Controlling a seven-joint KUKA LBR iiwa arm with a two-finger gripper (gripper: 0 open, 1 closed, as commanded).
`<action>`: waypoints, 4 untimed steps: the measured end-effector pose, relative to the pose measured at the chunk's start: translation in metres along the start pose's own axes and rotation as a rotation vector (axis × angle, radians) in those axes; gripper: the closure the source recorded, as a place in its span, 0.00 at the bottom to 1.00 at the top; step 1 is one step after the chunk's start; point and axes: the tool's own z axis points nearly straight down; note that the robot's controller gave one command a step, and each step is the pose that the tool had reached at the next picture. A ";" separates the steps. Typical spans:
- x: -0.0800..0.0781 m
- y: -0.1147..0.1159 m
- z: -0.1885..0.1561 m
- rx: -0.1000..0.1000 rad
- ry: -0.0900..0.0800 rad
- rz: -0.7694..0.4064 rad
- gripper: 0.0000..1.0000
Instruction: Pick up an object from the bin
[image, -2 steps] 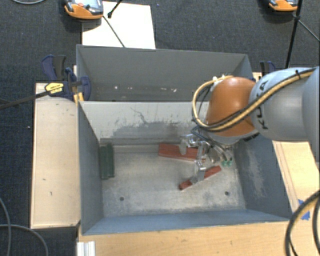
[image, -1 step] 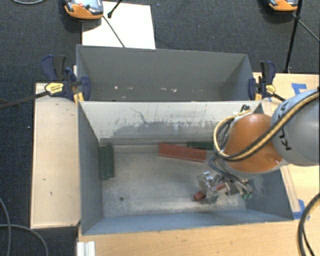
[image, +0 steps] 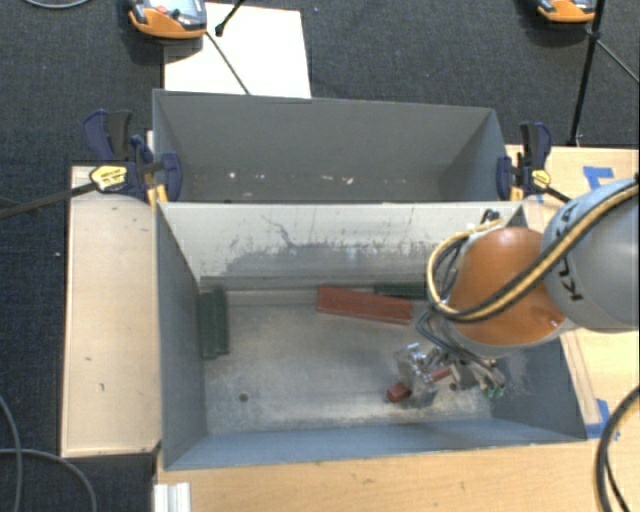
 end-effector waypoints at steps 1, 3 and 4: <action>0.001 -0.001 -0.005 -0.003 0.005 -0.004 1.00; -0.013 -0.033 -0.127 0.001 -0.002 -0.106 1.00; -0.013 -0.033 -0.127 0.001 -0.002 -0.104 1.00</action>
Offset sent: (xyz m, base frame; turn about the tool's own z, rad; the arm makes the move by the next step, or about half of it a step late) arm -0.0063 0.0500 0.0103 -0.1457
